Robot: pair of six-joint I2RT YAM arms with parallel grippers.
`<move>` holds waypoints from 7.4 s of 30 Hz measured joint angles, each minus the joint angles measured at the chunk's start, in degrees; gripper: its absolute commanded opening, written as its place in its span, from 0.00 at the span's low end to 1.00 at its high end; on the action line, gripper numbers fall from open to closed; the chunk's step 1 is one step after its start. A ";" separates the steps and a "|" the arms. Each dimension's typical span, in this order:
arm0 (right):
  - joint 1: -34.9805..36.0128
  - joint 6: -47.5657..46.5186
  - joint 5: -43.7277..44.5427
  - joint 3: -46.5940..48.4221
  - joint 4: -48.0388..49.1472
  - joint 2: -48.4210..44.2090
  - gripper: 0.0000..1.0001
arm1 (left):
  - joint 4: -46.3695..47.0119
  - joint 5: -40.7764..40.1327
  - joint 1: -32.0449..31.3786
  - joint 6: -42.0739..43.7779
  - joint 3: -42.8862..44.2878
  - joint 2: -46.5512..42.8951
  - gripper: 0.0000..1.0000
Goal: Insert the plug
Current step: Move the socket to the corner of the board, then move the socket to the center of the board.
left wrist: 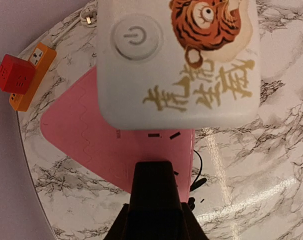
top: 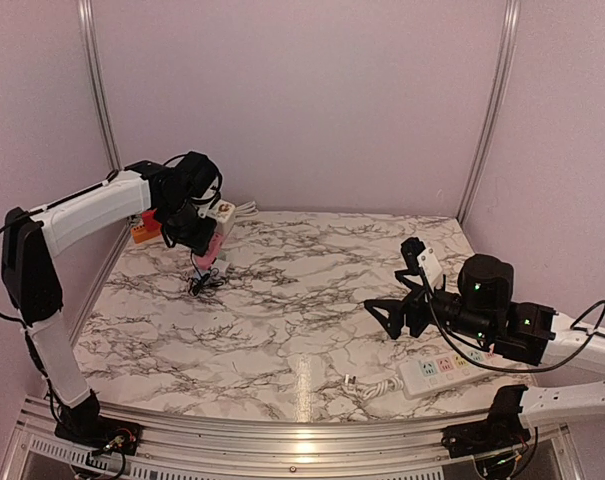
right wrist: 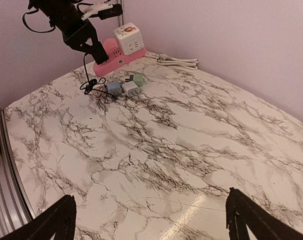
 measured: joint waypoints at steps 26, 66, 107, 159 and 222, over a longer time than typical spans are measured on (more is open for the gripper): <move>0.00 -0.11 -1.33 0.00 0.04 0.24 0.98 | 11.93 -2.21 19.23 -9.16 -14.86 -18.16 0.00; 0.00 2.01 -3.15 -1.44 3.17 1.68 0.98 | 22.32 6.67 23.15 -12.68 -14.10 2.97 0.00; 0.00 3.74 -4.59 -2.19 6.43 4.74 0.98 | 20.13 2.95 26.43 -9.42 -4.13 12.90 0.56; -0.07 46.10 30.42 -4.66 -15.80 -3.89 0.98 | 32.89 18.16 -32.81 17.64 -13.53 4.48 0.99; -0.07 56.74 42.91 -5.92 -31.01 -14.53 0.98 | 33.31 16.52 -33.44 14.38 8.63 31.28 0.00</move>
